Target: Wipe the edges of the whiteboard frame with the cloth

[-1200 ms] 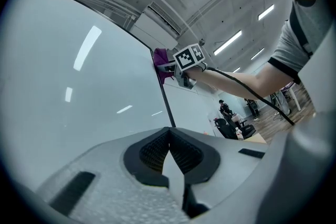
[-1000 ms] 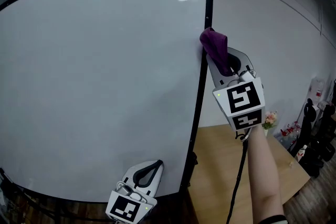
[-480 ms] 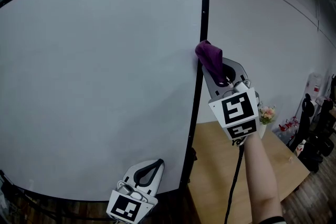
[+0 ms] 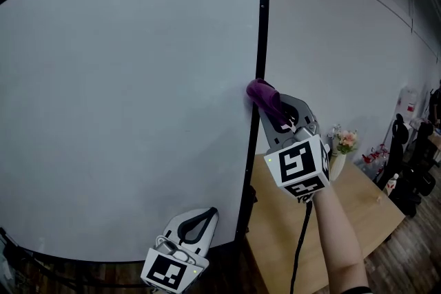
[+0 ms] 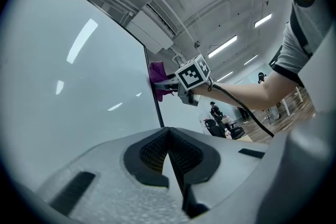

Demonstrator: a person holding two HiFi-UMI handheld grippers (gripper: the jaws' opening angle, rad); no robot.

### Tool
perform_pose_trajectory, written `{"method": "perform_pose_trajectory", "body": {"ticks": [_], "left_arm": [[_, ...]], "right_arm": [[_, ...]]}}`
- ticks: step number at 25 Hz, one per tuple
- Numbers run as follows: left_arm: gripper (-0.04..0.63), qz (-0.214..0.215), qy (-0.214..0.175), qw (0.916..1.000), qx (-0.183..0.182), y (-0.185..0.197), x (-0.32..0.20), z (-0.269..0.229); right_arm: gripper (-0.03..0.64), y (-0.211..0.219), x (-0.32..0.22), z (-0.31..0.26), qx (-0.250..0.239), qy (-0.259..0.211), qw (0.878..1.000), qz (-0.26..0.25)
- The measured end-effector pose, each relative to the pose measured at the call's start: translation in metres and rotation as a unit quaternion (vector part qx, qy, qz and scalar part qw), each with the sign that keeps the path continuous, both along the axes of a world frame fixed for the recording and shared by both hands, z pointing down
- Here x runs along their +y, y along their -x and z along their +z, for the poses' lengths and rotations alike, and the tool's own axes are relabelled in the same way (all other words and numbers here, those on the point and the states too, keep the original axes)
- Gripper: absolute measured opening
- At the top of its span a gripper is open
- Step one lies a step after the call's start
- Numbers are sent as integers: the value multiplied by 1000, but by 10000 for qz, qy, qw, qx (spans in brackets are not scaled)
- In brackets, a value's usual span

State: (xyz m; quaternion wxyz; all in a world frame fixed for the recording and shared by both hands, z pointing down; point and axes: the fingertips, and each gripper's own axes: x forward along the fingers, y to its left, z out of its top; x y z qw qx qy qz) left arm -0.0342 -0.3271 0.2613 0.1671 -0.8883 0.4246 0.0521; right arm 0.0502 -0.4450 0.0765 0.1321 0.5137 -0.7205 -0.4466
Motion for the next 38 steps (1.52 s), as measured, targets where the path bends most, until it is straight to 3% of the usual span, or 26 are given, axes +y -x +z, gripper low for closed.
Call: {"method": "perform_pose_trajectory", "body": {"ticks": [38], "left_arm": [[17,100,414,9990,168,33,32,41]], "right_arm": [[69,3,-4,138,475,850,9918,823]]}}
